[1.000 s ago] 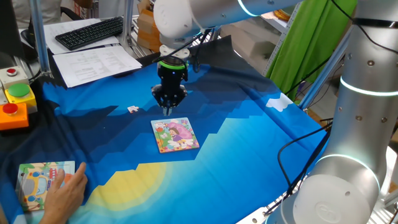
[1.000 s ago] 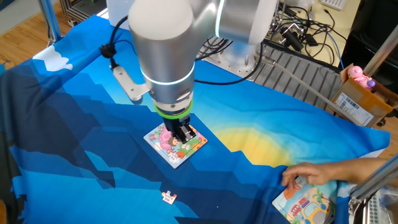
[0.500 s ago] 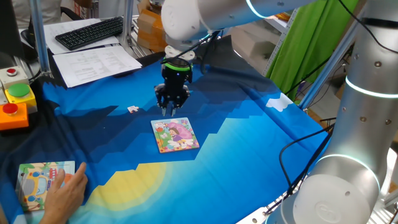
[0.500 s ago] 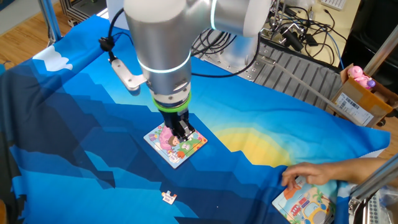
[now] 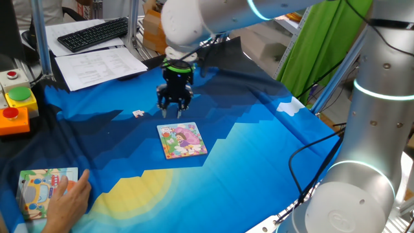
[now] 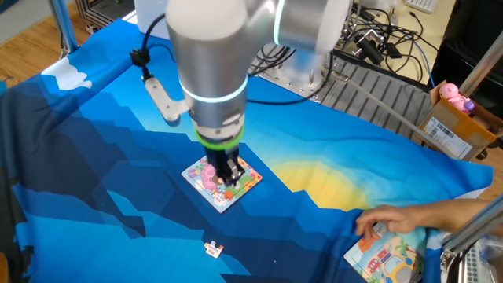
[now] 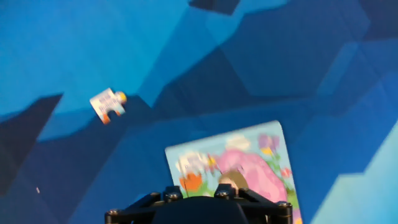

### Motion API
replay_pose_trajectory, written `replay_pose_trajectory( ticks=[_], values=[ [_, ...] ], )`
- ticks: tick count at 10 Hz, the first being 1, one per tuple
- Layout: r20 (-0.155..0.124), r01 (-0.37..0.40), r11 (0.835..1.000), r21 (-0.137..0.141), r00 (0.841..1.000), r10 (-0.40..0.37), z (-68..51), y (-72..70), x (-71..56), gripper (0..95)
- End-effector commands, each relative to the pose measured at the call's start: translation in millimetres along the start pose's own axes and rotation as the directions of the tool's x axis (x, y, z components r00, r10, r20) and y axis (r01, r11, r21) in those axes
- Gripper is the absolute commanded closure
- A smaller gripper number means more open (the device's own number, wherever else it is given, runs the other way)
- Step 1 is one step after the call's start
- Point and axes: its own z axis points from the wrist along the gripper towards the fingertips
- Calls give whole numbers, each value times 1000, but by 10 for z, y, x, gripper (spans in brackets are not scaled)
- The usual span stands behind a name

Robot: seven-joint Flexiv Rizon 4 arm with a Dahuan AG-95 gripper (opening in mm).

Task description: Assemble one piece of a puzzle

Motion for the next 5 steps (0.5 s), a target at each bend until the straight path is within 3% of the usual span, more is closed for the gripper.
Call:
replay_pose_trajectory(
  ticks=[1,5],
  values=[
    [2,16,1000,-22,1000,-16,54,49,-121,570],
    [11,31,999,-39,999,-31,104,103,-281,570]
  ],
)
